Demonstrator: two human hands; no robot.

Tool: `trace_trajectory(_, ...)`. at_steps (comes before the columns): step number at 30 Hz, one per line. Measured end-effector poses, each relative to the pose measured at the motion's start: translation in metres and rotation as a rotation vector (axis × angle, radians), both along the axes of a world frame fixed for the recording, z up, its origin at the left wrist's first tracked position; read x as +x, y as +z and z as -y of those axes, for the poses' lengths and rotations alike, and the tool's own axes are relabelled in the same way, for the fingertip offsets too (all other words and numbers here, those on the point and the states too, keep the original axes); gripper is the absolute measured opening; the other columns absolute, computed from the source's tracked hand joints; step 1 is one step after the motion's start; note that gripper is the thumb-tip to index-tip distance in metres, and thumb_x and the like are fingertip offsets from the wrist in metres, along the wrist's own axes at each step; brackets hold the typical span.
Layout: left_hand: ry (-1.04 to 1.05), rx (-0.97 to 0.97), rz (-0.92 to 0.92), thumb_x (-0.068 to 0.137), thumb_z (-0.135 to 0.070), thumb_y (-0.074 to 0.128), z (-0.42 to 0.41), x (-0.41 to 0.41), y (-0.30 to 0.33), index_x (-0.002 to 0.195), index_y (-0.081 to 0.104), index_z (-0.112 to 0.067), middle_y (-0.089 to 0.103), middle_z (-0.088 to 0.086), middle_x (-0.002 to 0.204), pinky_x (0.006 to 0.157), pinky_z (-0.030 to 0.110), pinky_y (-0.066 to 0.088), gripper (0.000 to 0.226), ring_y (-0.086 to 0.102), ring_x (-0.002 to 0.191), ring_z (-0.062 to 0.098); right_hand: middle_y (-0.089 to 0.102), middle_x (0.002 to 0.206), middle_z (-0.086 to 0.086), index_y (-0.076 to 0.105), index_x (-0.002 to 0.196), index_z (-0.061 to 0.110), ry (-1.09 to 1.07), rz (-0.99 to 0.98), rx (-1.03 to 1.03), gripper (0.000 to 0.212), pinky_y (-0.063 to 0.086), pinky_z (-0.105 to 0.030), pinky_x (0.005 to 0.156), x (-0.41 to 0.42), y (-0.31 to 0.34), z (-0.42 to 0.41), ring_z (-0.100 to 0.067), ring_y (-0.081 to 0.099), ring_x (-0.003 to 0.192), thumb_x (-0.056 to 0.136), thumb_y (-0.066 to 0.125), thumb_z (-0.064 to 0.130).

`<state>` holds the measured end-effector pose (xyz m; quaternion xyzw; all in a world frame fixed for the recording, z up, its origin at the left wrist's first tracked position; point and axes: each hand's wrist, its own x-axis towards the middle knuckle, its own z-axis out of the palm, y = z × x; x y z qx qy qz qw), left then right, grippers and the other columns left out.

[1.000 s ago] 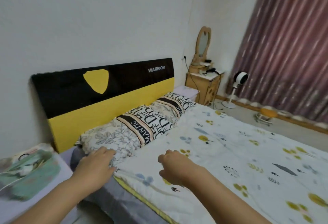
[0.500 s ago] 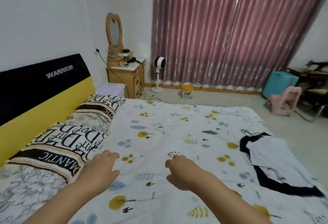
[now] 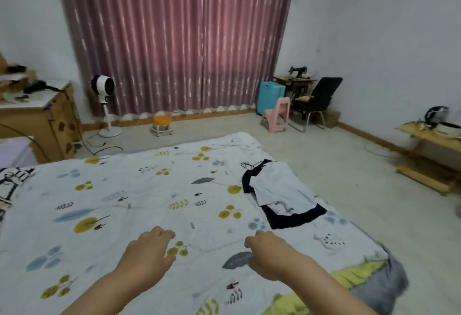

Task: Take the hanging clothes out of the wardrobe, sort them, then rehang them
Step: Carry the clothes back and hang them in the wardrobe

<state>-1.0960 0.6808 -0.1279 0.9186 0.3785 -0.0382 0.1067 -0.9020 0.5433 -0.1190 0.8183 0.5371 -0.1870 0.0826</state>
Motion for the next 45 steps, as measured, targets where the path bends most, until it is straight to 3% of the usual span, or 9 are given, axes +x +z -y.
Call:
trace_trajectory(10, -0.066, -0.039, 0.041, 0.096, -0.04, 0.04, 0.016, 0.195, -0.007, 0.14, 0.029, -0.028, 0.035, -0.007, 0.14, 0.101, 0.028, 0.036, 0.047, 0.038, 0.127, 0.014, 0.04, 0.134, -0.014, 0.042, 0.132, 0.009, -0.138, 0.015, -0.075, 0.037, 0.039, -0.039, 0.097, 0.191, 0.001, 0.054, -0.032, 0.039, 0.123, 0.097, 0.041, 0.022)
trace_trajectory(18, -0.061, -0.143, 0.061, 0.096, -0.039, 0.041, 0.017, 0.313, -0.028, 0.139, 0.03, -0.028, 0.032, -0.005, 0.145, 0.104, 0.031, 0.034, 0.046, 0.034, 0.132, 0.016, 0.042, 0.132, -0.012, 0.044, 0.129, 0.01, -0.181, -0.025, -0.072, 0.036, 0.039, -0.037, 0.094, 0.305, -0.021, 0.046, -0.03, 0.042, 0.121, 0.095, 0.04, 0.019)
trace_trajectory(26, -0.079, -0.219, -0.017, 0.095, -0.042, 0.043, -0.048, 0.393, -0.064, 0.137, 0.033, -0.029, 0.037, -0.003, 0.136, 0.099, 0.025, 0.037, 0.045, 0.04, 0.126, 0.015, 0.045, 0.12, -0.012, 0.047, 0.125, 0.009, -0.18, -0.027, -0.053, 0.032, 0.032, -0.035, 0.079, 0.388, -0.047, -0.023, -0.021, 0.037, 0.098, 0.095, 0.041, 0.02)
trace_trajectory(29, -0.075, -0.26, -0.021, 0.096, -0.042, 0.041, -0.084, 0.429, -0.083, 0.137, 0.032, -0.029, 0.036, -0.003, 0.138, 0.1, 0.022, 0.035, 0.043, 0.038, 0.129, 0.013, 0.042, 0.131, -0.013, 0.044, 0.13, 0.01, -0.188, -0.05, -0.052, 0.036, 0.031, -0.034, 0.08, 0.416, -0.066, -0.062, -0.026, 0.04, 0.118, 0.096, 0.041, 0.019)
trace_trajectory(31, -0.056, -0.285, -0.028, 0.097, -0.041, 0.04, -0.103, 0.449, -0.098, 0.137, 0.032, -0.029, 0.035, -0.004, 0.14, 0.1, 0.022, 0.034, 0.043, 0.036, 0.13, 0.013, 0.04, 0.135, -0.013, 0.042, 0.134, 0.01, -0.192, -0.069, -0.051, 0.038, 0.036, -0.035, 0.089, 0.434, -0.08, -0.085, -0.028, 0.037, 0.125, 0.096, 0.04, 0.017)
trace_trajectory(34, -0.031, -0.306, -0.034, 0.097, -0.041, 0.039, -0.128, 0.473, -0.121, 0.138, 0.031, -0.029, 0.033, -0.004, 0.141, 0.102, 0.023, 0.034, 0.044, 0.036, 0.13, 0.013, 0.038, 0.136, -0.013, 0.04, 0.135, 0.011, -0.171, -0.104, -0.051, 0.039, 0.036, -0.037, 0.098, 0.459, -0.106, -0.116, -0.029, 0.037, 0.125, 0.098, 0.04, 0.021)
trace_trajectory(45, 0.172, -0.184, 0.123, 0.098, -0.036, 0.035, -0.205, 0.553, -0.228, 0.134, 0.035, -0.029, 0.036, -0.01, 0.136, 0.095, 0.019, 0.035, 0.037, 0.04, 0.124, 0.009, 0.036, 0.138, -0.007, 0.035, 0.137, 0.017, -0.149, -0.064, 0.009, 0.04, 0.036, -0.031, 0.097, 0.555, -0.228, -0.223, -0.025, 0.036, 0.125, 0.1, 0.035, 0.032)
